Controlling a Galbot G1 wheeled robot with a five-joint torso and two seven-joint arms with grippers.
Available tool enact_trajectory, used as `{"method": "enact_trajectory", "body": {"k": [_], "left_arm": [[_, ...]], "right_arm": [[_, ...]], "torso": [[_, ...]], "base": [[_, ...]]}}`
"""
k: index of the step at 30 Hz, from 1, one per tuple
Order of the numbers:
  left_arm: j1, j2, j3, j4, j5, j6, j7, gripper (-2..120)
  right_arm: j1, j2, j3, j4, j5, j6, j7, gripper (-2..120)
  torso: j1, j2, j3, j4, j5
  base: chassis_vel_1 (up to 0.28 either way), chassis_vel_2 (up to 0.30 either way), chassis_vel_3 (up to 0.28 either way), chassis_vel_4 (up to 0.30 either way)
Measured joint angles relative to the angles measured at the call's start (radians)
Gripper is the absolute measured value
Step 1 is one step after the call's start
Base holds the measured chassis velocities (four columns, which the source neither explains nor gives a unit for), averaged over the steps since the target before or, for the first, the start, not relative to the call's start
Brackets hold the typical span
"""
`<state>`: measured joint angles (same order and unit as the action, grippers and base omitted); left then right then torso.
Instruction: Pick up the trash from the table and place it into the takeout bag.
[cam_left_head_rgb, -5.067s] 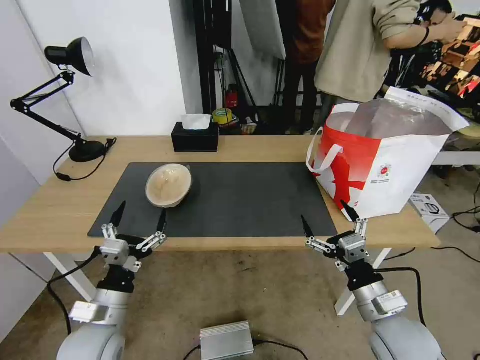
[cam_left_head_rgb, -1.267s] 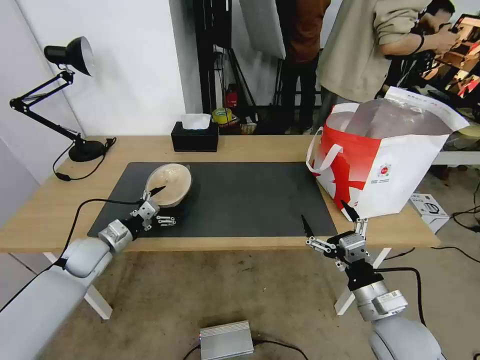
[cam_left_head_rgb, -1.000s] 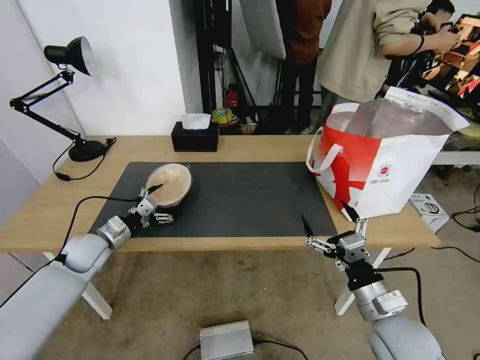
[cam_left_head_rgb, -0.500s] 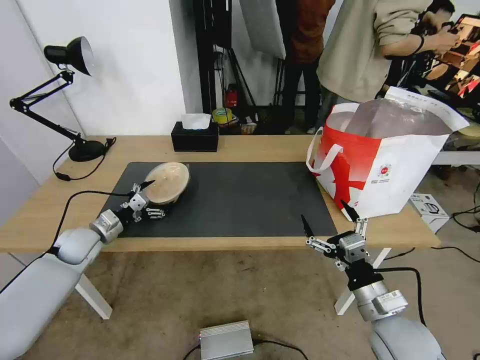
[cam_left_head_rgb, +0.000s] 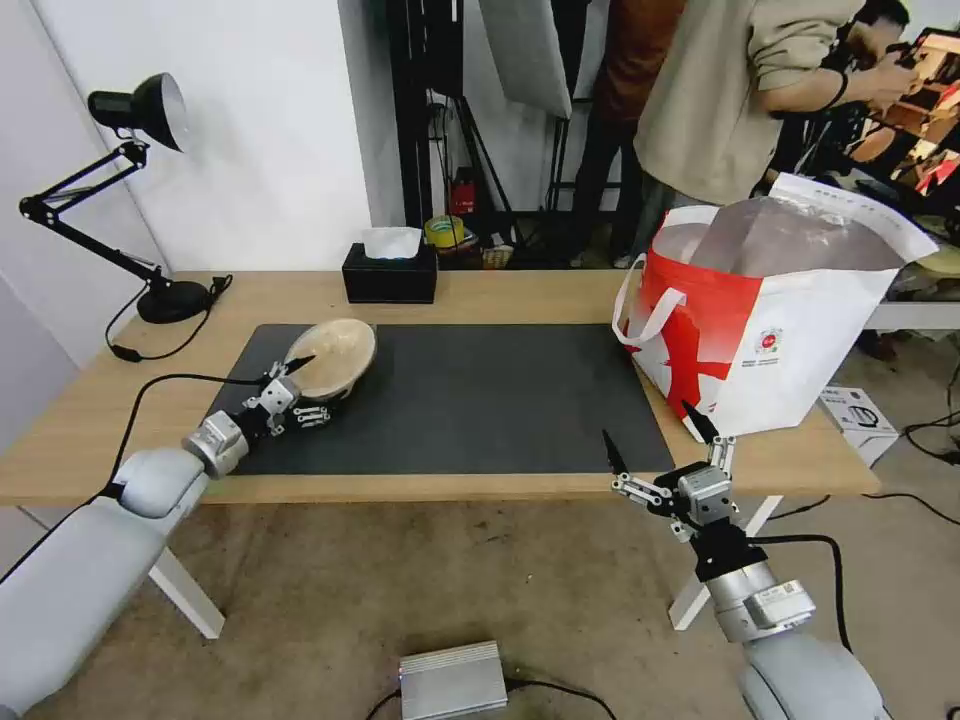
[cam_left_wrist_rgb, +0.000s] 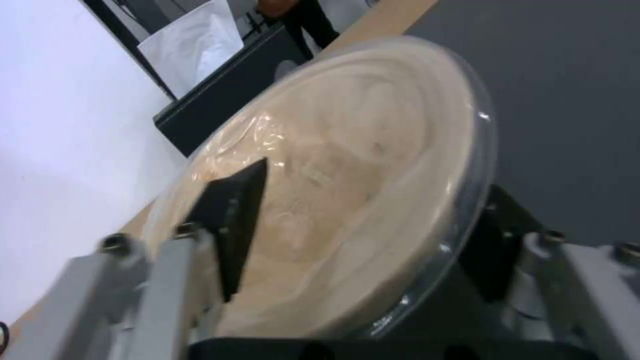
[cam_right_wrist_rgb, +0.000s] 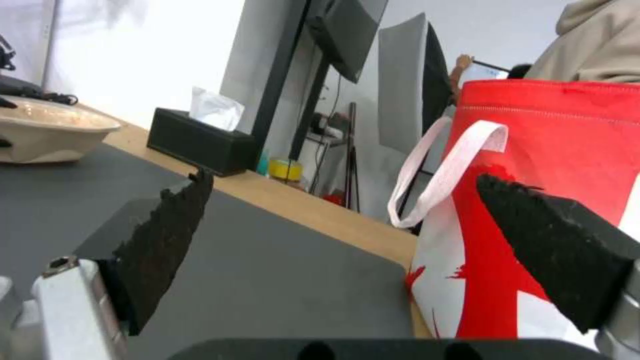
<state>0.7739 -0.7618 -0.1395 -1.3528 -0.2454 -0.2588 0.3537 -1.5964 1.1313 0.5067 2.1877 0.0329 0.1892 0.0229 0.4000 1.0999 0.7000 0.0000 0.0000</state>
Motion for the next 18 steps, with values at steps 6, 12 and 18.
{"method": "enact_trajectory", "body": {"k": [6, 12, 18], "left_arm": [[-0.001, -0.002, 0.003, 0.000, 0.000, -0.002, 0.000, 41], [0.000, -0.002, 0.003, 0.000, 0.001, -0.004, 0.002, 20], [0.002, -0.005, 0.003, 0.003, 0.003, -0.008, 0.001, 1]], "right_arm": [[0.000, 0.000, 0.000, 0.000, 0.000, 0.000, 0.000, 100], [0.000, 0.000, 0.000, 0.000, 0.000, 0.000, 0.000, 100], [0.000, 0.000, 0.000, 0.000, 0.000, 0.000, 0.000, 100]], "torso": [[0.000, 0.000, 0.000, 0.0001, 0.0000], [0.000, 0.000, 0.000, 0.0001, 0.0000], [0.000, 0.000, 0.000, 0.0000, 0.0003]], "base": [[0.000, 0.000, 0.000, 0.000], [0.000, 0.000, 0.000, 0.000], [0.000, 0.000, 0.000, 0.000]]}}
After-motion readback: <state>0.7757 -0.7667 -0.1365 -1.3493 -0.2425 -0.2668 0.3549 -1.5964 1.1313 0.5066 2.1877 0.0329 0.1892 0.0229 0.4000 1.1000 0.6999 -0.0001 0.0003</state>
